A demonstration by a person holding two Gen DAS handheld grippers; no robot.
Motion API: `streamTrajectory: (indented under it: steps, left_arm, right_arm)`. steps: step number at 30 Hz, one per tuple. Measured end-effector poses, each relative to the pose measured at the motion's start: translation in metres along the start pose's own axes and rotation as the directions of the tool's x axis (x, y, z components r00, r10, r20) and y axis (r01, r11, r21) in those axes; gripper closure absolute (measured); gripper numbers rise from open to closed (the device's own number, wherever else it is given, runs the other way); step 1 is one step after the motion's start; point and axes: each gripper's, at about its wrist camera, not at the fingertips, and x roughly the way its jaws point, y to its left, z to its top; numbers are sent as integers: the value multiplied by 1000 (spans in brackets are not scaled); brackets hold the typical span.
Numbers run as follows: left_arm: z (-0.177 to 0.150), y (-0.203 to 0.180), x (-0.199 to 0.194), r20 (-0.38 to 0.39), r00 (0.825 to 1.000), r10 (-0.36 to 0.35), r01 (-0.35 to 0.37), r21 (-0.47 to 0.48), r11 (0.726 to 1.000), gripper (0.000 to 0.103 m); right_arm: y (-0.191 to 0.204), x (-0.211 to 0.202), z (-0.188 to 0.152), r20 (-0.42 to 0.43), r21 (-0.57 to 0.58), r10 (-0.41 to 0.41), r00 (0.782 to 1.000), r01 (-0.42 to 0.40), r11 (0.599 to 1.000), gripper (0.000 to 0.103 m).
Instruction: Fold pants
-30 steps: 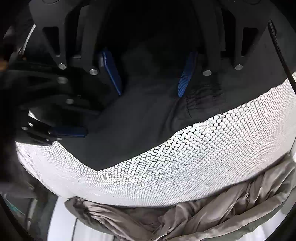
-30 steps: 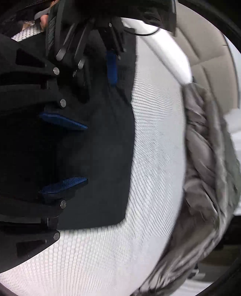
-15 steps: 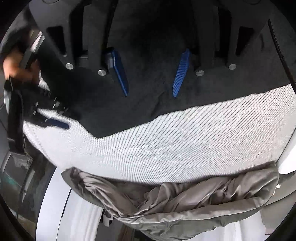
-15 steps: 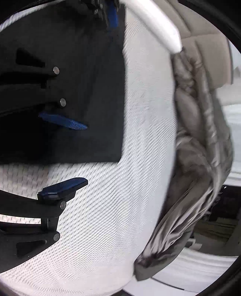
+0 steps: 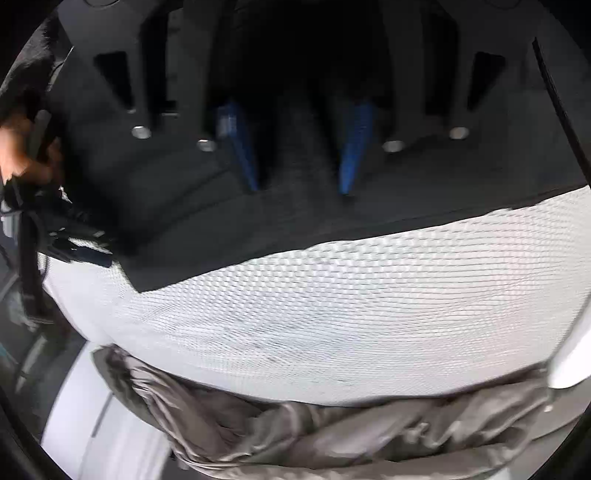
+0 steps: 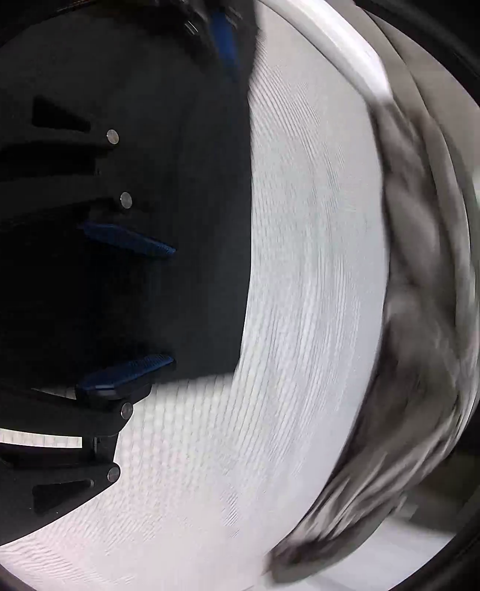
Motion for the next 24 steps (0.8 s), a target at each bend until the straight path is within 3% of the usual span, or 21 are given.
streamTrajectory:
  steps: [2, 5, 7, 9, 10, 12, 15, 17, 19, 20, 22, 24]
  left_arm:
    - [5, -2, -18, 60, 998, 32, -32, -2, 999, 57]
    - [15, -10, -29, 130, 989, -67, 72, -33, 997, 57]
    - [17, -23, -16, 106, 989, -107, 111, -33, 993, 57]
    - [12, -35, 11, 33, 997, -65, 64, 13, 998, 57]
    - [9, -36, 22, 9, 1000, -28, 28, 41, 999, 57]
    - [4, -33, 22, 26, 998, -55, 53, 57, 997, 58]
    - [1, -21, 15, 27, 998, -54, 53, 26, 998, 62]
    - [0, -10, 11, 13, 1000, -18, 18, 2, 1000, 57]
    - [-1, -3, 0, 15, 1000, -3, 3, -23, 1000, 56]
    - [-1, -5, -12, 36, 999, 23, -23, -8, 1000, 56]
    - [-5, -9, -34, 82, 997, 12, -15, 30, 999, 56]
    - [-10, -25, -51, 113, 992, -46, 39, 66, 997, 55]
  right_arm:
    - [-8, -11, 4, 42, 62, 77, 996, -80, 995, 47]
    - [14, -23, 13, 99, 43, 187, 977, -192, 980, 47]
    - [43, -16, 19, 74, 6, 261, 962, -262, 965, 47]
    - [71, 0, 19, 25, -38, 301, 953, -299, 953, 47]
    - [78, 6, 17, 3, -65, 284, 959, -283, 957, 47]
    - [83, 13, 13, -16, -120, 210, 978, -210, 970, 49]
    - [49, 14, 11, 0, -91, 28, 1000, -27, 995, 48]
    - [12, 13, 7, -4, -26, -73, 997, 73, 997, 48]
    - [-20, -1, 1, 12, 69, -54, 998, 53, 996, 48]
    - [-29, -19, -2, 62, 101, -46, 997, 40, 994, 49]
    - [-27, -51, -9, 154, 96, -9, 988, -6, 995, 49]
    - [0, -70, -17, 153, 20, 105, 983, -110, 994, 47]
